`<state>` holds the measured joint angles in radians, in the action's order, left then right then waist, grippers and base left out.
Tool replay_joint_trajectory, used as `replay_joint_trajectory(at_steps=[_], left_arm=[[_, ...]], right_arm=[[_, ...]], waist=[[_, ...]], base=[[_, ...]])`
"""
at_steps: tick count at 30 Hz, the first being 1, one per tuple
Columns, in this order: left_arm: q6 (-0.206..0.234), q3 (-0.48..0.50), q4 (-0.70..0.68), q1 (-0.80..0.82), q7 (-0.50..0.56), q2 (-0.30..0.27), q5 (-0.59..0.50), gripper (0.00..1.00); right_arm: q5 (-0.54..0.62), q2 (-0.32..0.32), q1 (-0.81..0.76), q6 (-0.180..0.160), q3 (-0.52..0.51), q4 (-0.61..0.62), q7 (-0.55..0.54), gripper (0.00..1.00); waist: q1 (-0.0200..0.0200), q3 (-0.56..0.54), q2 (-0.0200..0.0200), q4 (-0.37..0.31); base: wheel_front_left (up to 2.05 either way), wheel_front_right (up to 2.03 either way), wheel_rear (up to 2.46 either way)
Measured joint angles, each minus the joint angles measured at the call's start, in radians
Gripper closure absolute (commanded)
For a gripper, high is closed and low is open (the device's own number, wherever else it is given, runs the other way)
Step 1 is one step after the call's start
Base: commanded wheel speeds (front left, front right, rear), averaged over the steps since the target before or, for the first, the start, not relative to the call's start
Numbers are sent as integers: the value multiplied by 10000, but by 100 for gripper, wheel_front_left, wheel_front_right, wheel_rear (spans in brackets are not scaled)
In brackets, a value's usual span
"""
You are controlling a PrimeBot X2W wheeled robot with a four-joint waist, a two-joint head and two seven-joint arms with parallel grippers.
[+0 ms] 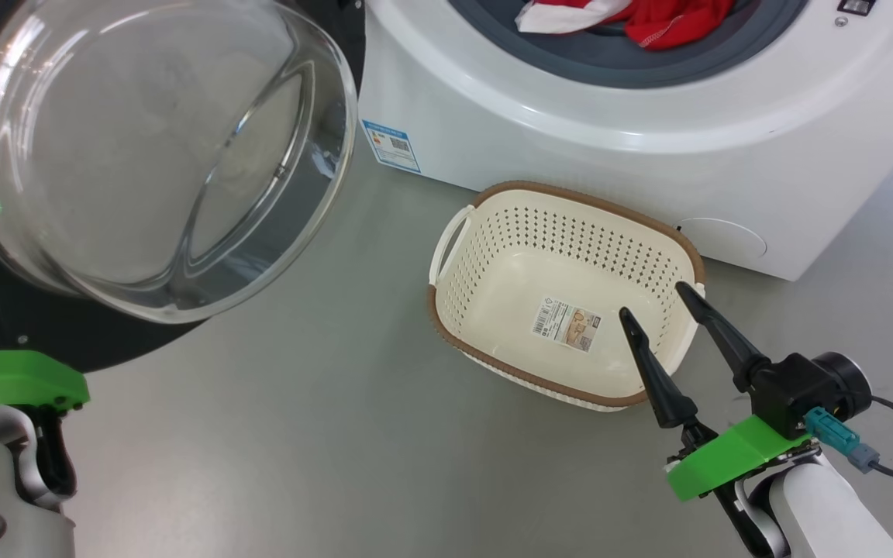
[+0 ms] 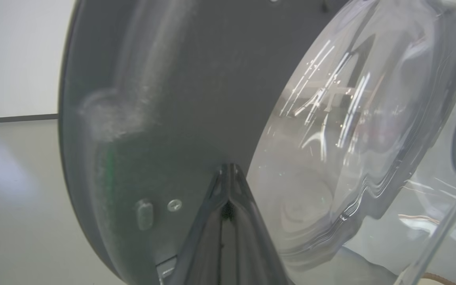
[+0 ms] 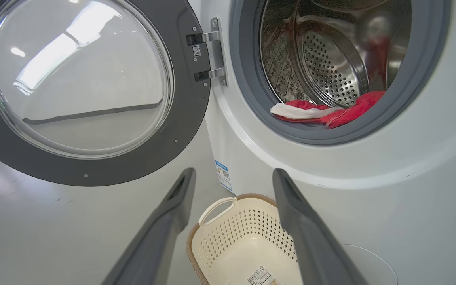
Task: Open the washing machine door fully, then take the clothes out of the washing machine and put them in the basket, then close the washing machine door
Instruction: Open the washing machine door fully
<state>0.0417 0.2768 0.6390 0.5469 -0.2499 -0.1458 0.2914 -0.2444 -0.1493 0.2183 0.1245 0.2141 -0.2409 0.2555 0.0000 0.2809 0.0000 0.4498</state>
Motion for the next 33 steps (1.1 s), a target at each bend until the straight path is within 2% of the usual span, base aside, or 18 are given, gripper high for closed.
replay_joint_trajectory(at_steps=[11,19,20,21,22,23,24,28,33], left_arm=[[-336,520,115,127,0,370,-755,100],[-512,813,-537,63,2,604,-1124,100],[-518,826,-706,37,2,652,-1179,79],[-525,830,-899,-2,2,679,-1235,72],[-531,838,-1112,-59,2,686,-1298,43],[-608,851,-1327,-160,0,694,-1386,9],[-608,874,-1549,-266,2,721,-1457,0],[-637,878,-2485,-714,0,884,-1597,0],[-1126,619,-3649,-1225,0,1053,-1465,0]], right_arm=[[27,-23,118,0,-13,-48,0,0],[27,84,118,0,-38,-69,0,0],[27,102,118,0,-50,-69,0,0],[27,121,117,0,-58,-71,0,0],[27,140,116,0,-67,-79,0,0],[27,165,114,0,-77,-94,0,0],[27,192,113,0,-88,-107,-2,0],[25,278,105,0,-205,-104,0,0],[27,343,83,0,-487,-63,0,0]], waist=[[0,31,0,-140],[0,-130,0,-201],[1,-161,0,-211],[0,-191,0,-221],[1,-225,0,-231],[0,-261,0,-242],[0,-299,0,-254],[0,-475,0,-323],[0,-728,0,-490]], base=[[0,0,0],[0,0,0],[0,0,0],[0,0,0],[0,0,0],[0,0,0],[0,0,0],[0,0,0],[0,0,0]])
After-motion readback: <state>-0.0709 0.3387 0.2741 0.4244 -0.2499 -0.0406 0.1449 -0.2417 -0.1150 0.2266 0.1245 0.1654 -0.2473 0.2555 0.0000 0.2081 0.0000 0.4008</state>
